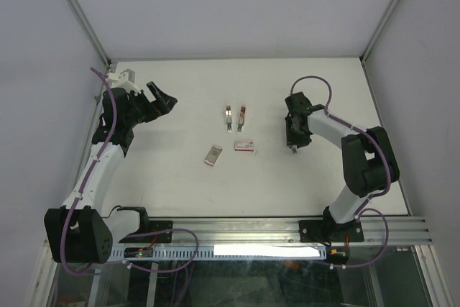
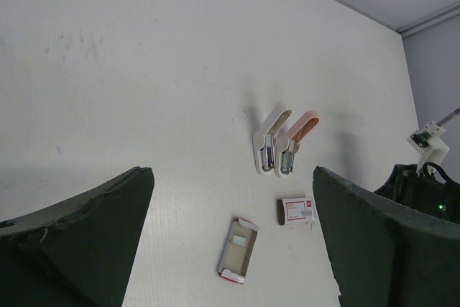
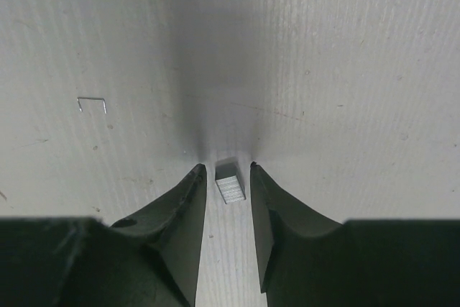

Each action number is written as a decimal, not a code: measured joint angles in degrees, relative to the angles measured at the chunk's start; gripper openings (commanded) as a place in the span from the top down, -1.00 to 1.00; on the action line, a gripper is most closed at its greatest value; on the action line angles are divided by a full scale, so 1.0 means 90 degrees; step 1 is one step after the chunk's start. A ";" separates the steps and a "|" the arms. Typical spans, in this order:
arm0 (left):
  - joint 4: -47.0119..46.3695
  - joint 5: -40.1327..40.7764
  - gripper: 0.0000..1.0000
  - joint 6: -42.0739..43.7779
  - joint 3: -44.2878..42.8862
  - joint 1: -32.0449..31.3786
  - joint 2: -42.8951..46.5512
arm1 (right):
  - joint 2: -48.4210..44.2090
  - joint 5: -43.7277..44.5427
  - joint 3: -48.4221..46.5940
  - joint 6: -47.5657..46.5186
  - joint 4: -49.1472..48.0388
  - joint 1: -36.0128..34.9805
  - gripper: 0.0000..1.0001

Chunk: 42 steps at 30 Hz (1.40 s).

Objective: Load the staples into the stapler

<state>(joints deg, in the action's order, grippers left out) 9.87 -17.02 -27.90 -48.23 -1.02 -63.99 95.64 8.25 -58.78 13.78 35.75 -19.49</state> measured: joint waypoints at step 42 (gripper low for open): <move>0.0000 -0.0002 -0.94 -0.0002 0.0000 0.0000 0.0000 | 0.0121 -0.0058 0.0022 0.0002 0.0058 0.0019 0.67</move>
<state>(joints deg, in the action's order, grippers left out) 9.87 -17.04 -27.92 -48.23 -1.02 -63.99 96.73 7.73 -58.59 13.80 36.27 -19.31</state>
